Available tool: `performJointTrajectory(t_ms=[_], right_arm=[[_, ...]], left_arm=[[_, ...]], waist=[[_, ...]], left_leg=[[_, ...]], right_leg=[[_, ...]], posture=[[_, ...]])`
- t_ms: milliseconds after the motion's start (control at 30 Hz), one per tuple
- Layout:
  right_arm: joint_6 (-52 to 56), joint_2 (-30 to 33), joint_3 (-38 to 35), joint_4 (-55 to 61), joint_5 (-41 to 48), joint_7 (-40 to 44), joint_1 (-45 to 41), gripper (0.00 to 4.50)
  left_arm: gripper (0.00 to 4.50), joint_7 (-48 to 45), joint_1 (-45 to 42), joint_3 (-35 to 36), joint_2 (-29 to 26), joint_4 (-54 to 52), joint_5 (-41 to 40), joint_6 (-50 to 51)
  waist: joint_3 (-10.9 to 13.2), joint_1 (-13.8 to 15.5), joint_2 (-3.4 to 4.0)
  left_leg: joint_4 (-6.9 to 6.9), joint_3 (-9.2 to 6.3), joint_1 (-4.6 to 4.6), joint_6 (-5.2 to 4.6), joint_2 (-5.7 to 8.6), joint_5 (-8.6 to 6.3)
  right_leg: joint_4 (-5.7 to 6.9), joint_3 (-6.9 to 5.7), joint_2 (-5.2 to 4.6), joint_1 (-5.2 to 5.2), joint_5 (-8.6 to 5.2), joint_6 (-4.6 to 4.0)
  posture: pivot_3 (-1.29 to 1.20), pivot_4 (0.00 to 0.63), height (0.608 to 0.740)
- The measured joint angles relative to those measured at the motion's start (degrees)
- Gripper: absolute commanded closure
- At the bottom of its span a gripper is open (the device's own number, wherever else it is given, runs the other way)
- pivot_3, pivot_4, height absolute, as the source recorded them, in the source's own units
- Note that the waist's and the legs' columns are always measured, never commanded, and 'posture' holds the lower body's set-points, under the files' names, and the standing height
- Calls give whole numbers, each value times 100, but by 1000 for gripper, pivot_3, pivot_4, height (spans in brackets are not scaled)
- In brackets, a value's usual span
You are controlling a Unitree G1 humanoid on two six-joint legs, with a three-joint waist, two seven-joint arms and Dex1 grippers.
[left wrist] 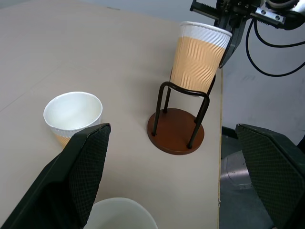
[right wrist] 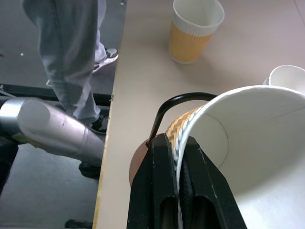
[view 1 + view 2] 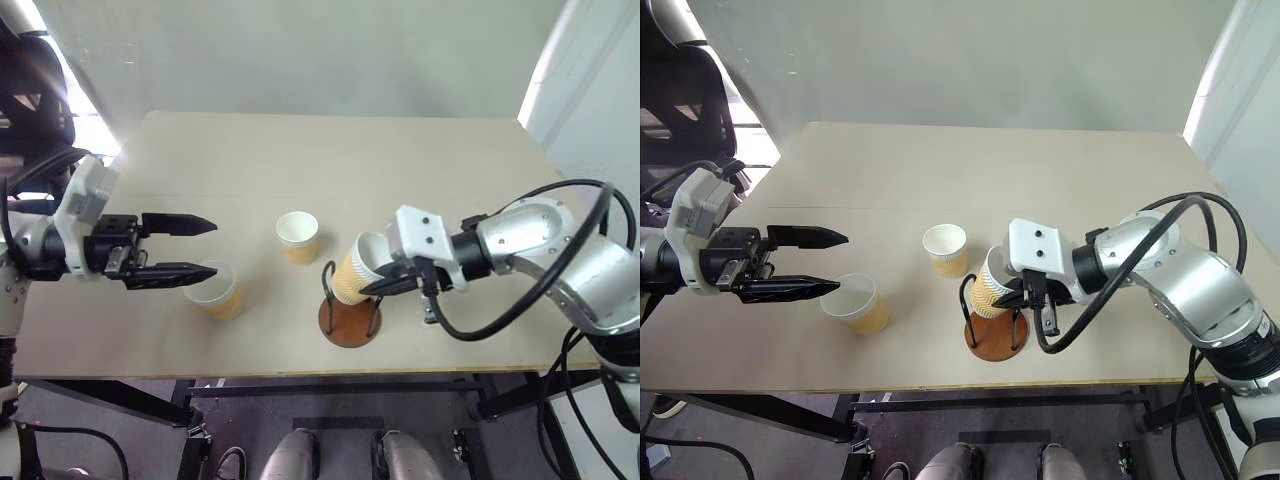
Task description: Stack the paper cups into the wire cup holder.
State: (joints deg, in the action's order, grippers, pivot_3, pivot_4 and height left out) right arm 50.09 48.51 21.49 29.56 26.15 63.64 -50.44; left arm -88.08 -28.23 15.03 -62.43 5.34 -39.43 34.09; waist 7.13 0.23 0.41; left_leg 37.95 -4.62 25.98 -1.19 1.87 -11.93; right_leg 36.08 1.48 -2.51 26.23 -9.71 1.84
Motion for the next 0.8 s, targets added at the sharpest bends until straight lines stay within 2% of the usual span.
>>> performJointTrajectory(t_ms=[133, 233, 533, 600, 667, 800], right_arm=[[-68, -82, 37, -59, -159, 6, 0, 4453], [-71, -178, 59, -87, -171, 28, -4, 3840], [-71, -266, 81, -153, -284, 52, -62, 670], [-74, -241, 74, -207, -297, 54, -95, 670], [-76, 107, -174, -249, -249, 147, -87, 670], [163, 1079, -2088, -514, 534, 553, 0, 670]], left_arm=[[0, 26, 3, 0, 0, -1, -1, 0], [0, 63, 6, 0, 0, -1, -2, 0], [0, 74, 4, 0, 0, -1, -1, 0], [0, 61, 0, -8, -11, 0, 21, -17], [0, -76, 23, -164, -311, 39, 285, -218], [0, -208, 260, -455, -1174, 365, 799, -861]], waist=[[0, 0, 0], [0, -1, 0], [0, 0, 0], [0, 0, 0], [3, 11, -3], [1, 42, -3]], left_leg=[[0, 0, 0, 1, 0, 0], [0, 0, 0, 2, -1, 0], [0, 0, 0, 9, -1, -2], [0, 1, 0, 11, -1, -2], [1, 0, 16, 13, -1, -3], [-5, 4, 13, 53, 3, -40]], right_leg=[[0, 0, 0, 0, 2, -3], [0, 0, 1, 0, 2, -4], [-1, 0, 2, 0, 4, -7], [-1, 0, 2, 1, 5, -9], [-6, 0, 2, 11, 7, -11], [-15, 9, 1, 9, 1, -22]], posture=[[0, 150, 740], [0, 150, 740], [0, 150, 740], [0, 150, 740], [0, 150, 740], [0, 150, 740]])
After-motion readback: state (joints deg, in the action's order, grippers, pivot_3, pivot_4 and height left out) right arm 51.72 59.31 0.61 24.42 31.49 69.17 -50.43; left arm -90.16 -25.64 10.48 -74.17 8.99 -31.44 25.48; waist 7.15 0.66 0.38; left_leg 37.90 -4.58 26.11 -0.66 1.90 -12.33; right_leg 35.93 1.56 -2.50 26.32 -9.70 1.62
